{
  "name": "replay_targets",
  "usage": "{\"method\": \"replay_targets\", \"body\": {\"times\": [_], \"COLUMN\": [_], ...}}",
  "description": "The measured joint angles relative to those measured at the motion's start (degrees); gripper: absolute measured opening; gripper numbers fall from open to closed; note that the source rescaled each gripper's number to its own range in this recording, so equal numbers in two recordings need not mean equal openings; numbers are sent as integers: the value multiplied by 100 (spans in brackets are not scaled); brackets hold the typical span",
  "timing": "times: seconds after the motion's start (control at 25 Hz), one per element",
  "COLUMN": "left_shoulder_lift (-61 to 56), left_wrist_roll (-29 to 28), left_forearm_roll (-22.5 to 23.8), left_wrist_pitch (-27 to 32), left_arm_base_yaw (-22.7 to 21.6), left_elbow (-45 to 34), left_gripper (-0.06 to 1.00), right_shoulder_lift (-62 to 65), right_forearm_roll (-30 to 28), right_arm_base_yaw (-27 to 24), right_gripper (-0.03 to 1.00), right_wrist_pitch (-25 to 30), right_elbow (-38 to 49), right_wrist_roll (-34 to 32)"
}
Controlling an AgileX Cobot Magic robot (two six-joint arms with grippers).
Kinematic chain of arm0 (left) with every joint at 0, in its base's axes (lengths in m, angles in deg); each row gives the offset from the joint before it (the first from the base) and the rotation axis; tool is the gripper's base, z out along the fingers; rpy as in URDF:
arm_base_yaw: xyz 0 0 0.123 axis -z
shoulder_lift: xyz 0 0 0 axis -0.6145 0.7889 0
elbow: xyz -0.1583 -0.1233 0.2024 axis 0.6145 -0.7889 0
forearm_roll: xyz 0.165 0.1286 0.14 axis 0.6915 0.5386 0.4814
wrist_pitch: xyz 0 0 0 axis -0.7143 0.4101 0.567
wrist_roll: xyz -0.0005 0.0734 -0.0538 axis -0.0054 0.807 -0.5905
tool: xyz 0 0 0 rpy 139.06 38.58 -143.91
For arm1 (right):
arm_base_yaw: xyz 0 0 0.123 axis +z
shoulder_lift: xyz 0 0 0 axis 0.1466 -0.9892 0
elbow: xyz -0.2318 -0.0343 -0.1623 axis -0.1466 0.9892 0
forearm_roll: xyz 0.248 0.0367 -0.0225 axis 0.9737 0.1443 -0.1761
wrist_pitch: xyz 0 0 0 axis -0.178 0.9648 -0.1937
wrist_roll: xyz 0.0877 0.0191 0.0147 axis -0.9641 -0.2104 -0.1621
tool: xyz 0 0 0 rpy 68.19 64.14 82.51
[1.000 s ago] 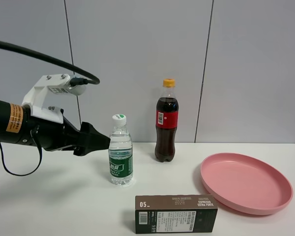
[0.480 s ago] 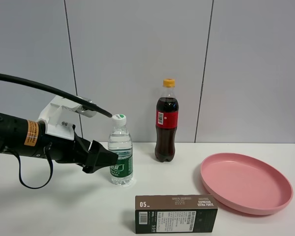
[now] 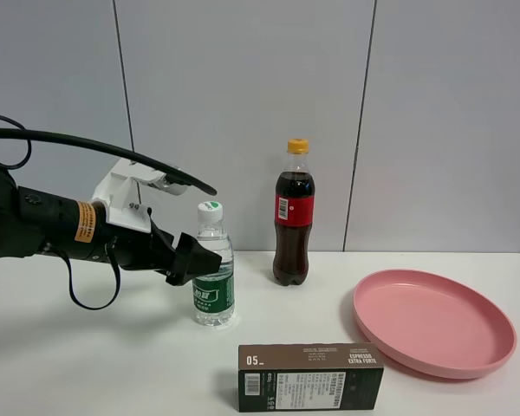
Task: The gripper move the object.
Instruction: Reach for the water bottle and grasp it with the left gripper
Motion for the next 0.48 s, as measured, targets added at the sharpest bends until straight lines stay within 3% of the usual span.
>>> {"method": "replay_targets", "body": {"times": [0.48], "left_shoulder_lift": [650], "left_wrist_roll": [19], "left_forearm_roll": [-135], "left_wrist_pitch": [12], "left_arm_base_yaw": [405], "left_elbow": [796], "left_gripper": [100], "right_shoulder_lift": [0], "right_forearm_roll": [0], "right_arm_base_yaw": [0], "right_gripper": [100], "right_wrist_pitch": [-4], "right_elbow": [0], "right_wrist_roll": [0]}}
